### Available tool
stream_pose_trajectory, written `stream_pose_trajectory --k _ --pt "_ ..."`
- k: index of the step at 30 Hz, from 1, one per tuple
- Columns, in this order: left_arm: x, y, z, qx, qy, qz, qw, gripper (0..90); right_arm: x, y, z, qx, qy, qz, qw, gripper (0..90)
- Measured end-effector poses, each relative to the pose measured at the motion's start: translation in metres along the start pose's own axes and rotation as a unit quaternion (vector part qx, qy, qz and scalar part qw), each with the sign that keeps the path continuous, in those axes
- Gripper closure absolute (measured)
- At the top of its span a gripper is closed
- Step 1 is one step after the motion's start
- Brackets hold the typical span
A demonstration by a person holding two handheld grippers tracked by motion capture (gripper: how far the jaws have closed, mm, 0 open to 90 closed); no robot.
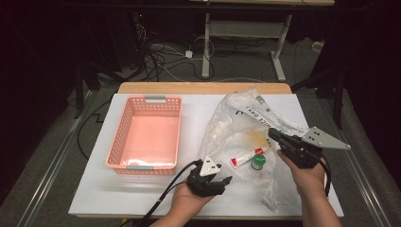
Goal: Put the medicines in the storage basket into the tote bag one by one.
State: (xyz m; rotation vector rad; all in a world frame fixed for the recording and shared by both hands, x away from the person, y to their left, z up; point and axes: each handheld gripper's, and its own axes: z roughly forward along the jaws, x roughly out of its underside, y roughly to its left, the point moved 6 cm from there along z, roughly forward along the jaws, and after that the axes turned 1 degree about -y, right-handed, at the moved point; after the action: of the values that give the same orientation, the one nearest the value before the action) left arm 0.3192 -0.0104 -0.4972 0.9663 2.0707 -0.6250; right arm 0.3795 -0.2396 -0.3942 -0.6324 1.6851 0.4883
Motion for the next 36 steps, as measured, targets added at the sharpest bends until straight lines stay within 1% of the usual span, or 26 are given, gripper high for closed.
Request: stream_pose_trajectory --k 3,4,6,7,8,9,10,13,16,17,18,19,20,21,22,23,24,26,27,29,31,32,33,34,35,36 --pt "0.010 0.005 -0.010 -0.015 0.005 -0.002 0.9999 43.9 0.001 -0.002 -0.002 0.003 0.000 0.001 1.0000 90.0" --pt "0.013 0.006 -0.013 -0.021 0.009 -0.007 0.9997 43.9 0.001 -0.003 -0.003 0.006 0.000 0.002 1.0000 90.0" --pt "0.018 0.008 -0.021 -0.032 0.004 -0.012 0.9994 43.1 0.001 -0.004 -0.005 0.007 0.000 0.006 1.0000 90.0" --pt "0.020 0.008 -0.024 -0.040 0.003 -0.012 0.9991 41.1 0.001 -0.006 -0.005 0.009 0.000 0.006 0.9999 90.0" --pt "0.022 0.009 -0.026 -0.048 0.000 -0.009 0.9988 40.9 0.002 -0.006 -0.006 0.010 0.000 0.007 0.9999 90.0" --pt "0.023 0.009 -0.028 -0.052 -0.002 -0.010 0.9986 39.8 0.002 -0.007 -0.006 0.010 0.001 0.008 0.9999 90.0" --pt "0.024 0.011 -0.028 -0.052 -0.003 -0.015 0.9985 38.2 0.002 -0.007 -0.006 0.010 0.001 0.008 0.9999 90.0" --pt "0.024 0.015 -0.021 -0.054 0.003 -0.022 0.9983 32.8 0.001 -0.006 -0.006 0.010 0.000 0.007 0.9999 90.0" --pt "0.024 0.020 -0.011 -0.063 0.011 -0.032 0.9974 26.9 0.001 -0.006 -0.007 0.010 -0.001 0.007 0.9999 90.0" --pt "0.023 0.022 -0.008 -0.070 0.015 -0.033 0.9969 24.3 0.000 -0.007 -0.008 0.011 -0.003 0.007 0.9999 90.0" --pt "0.023 0.025 -0.004 -0.076 0.019 -0.041 0.9961 20.6 0.000 -0.007 -0.009 0.011 -0.003 0.008 0.9999 90.0" --pt "0.022 0.027 -0.001 -0.076 0.026 -0.048 0.9956 17.7 0.000 -0.008 -0.010 0.012 -0.004 0.009 0.9999 90.0" --pt "0.020 0.029 0.003 -0.081 0.029 -0.053 0.9949 15.0 0.000 -0.009 -0.010 0.013 -0.004 0.011 0.9998 90.0" --pt "0.018 0.031 0.006 -0.091 0.030 -0.051 0.9941 14.5 0.000 -0.010 -0.011 0.013 -0.005 0.011 0.9998 90.0" --pt "0.016 0.033 0.010 -0.098 0.033 -0.047 0.9935 14.5 0.000 -0.011 -0.011 0.014 -0.006 0.012 0.9998 90.0" --pt "0.015 0.035 0.014 -0.101 0.037 -0.050 0.9930 14.4 0.001 -0.011 -0.011 0.015 -0.005 0.013 0.9998 90.0" --pt "0.013 0.039 0.018 -0.105 0.044 -0.055 0.9920 14.4 0.001 -0.011 -0.011 0.015 -0.004 0.013 0.9998 90.0" --pt "0.008 0.046 0.026 -0.116 0.047 -0.065 0.9899 14.4 0.002 -0.011 -0.011 0.015 -0.003 0.012 0.9998 90.0" --pt "0.005 0.049 0.030 -0.115 0.047 -0.069 0.9899 14.4 0.002 -0.011 -0.011 0.015 -0.003 0.011 0.9998 90.0" --pt "-0.001 0.057 0.036 -0.122 0.043 -0.078 0.9886 14.5 0.002 -0.010 -0.010 0.014 -0.002 0.011 0.9998 90.0" --pt "-0.007 0.065 0.040 -0.115 0.036 -0.089 0.9887 14.6 0.002 -0.010 -0.009 0.014 0.000 0.009 0.9999 90.0" --pt "-0.009 0.069 0.043 -0.113 0.038 -0.094 0.9885 14.9 0.003 -0.010 -0.009 0.014 0.000 0.009 0.9999 90.0" --pt "-0.011 0.072 0.045 -0.111 0.037 -0.103 0.9878 17.2 0.003 -0.010 -0.008 0.014 0.000 0.009 0.9999 90.0" --pt "-0.011 0.074 0.047 -0.103 0.040 -0.108 0.9880 23.1 0.003 -0.010 -0.008 0.013 0.001 0.010 0.9999 90.0" --pt "-0.011 0.075 0.048 -0.103 0.044 -0.111 0.9875 33.2 0.004 -0.010 -0.008 0.013 0.001 0.009 0.9999 90.0" --pt "-0.011 0.075 0.048 -0.103 0.042 -0.109 0.9878 39.1 0.004 -0.010 -0.008 0.013 0.003 0.010 0.9999 90.0"
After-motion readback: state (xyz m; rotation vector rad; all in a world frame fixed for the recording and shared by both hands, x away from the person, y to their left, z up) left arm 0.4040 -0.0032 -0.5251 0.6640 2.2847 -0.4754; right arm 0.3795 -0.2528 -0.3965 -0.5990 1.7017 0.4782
